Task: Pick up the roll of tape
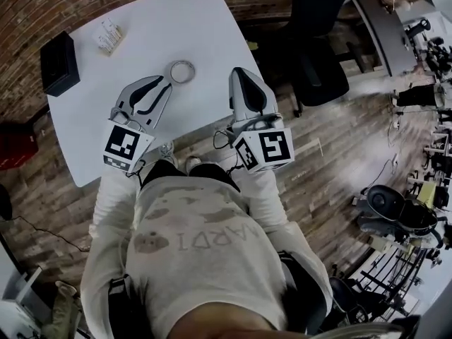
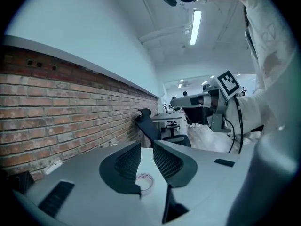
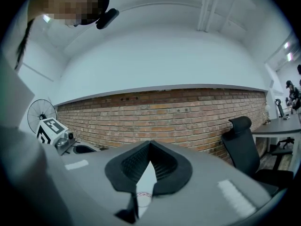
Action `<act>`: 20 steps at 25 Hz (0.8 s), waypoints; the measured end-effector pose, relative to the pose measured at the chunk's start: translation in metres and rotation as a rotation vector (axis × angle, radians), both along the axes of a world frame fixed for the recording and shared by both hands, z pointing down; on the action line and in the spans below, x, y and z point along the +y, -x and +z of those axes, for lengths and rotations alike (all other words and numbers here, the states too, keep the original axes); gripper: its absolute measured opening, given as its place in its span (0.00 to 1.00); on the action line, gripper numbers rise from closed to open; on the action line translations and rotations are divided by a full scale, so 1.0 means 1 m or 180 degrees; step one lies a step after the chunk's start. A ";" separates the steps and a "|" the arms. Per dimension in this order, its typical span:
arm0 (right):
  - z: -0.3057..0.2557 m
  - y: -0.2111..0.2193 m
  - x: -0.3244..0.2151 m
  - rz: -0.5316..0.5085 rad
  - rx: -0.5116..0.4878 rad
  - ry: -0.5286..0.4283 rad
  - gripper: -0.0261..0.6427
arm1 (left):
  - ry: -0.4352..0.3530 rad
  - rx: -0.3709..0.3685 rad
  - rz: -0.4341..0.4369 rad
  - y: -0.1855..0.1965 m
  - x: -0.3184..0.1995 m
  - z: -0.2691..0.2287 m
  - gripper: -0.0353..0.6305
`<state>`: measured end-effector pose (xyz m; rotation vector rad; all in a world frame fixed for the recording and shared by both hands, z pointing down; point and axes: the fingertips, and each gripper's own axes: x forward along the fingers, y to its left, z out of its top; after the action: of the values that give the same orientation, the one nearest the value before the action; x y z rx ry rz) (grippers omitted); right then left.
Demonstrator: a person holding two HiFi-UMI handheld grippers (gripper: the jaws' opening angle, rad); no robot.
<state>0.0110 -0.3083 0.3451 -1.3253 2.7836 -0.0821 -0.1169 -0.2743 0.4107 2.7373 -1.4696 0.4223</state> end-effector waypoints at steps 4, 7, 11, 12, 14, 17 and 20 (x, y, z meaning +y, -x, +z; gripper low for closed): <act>0.008 0.004 -0.008 0.0107 0.0072 0.0061 0.06 | 0.0230 -0.0173 0.0350 -0.008 -0.016 0.031 0.22; 0.013 0.007 -0.012 0.0161 0.0132 0.0093 0.06 | 0.0376 -0.0333 0.0541 -0.012 -0.027 0.055 0.24; 0.018 0.008 -0.013 0.0242 0.0187 0.0135 0.06 | 0.0570 -0.0514 0.0778 -0.017 -0.037 0.085 0.28; 0.019 0.008 -0.014 0.0262 0.0198 0.0146 0.06 | 0.0616 -0.0551 0.0835 -0.018 -0.040 0.092 0.29; 0.022 0.007 -0.015 0.0304 0.0221 0.0174 0.06 | 0.0719 -0.0627 0.0940 -0.021 -0.044 0.105 0.30; 0.027 0.004 -0.020 0.0386 0.0256 0.0219 0.06 | 0.0797 -0.0734 0.1096 -0.026 -0.054 0.124 0.32; 0.029 -0.003 -0.023 0.0474 0.0270 0.0240 0.06 | 0.0919 -0.0886 0.1254 -0.031 -0.058 0.144 0.33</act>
<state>0.0137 -0.3312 0.3738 -1.5853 2.7644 -0.1280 -0.0858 -0.3327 0.5547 2.7966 -0.8041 0.9722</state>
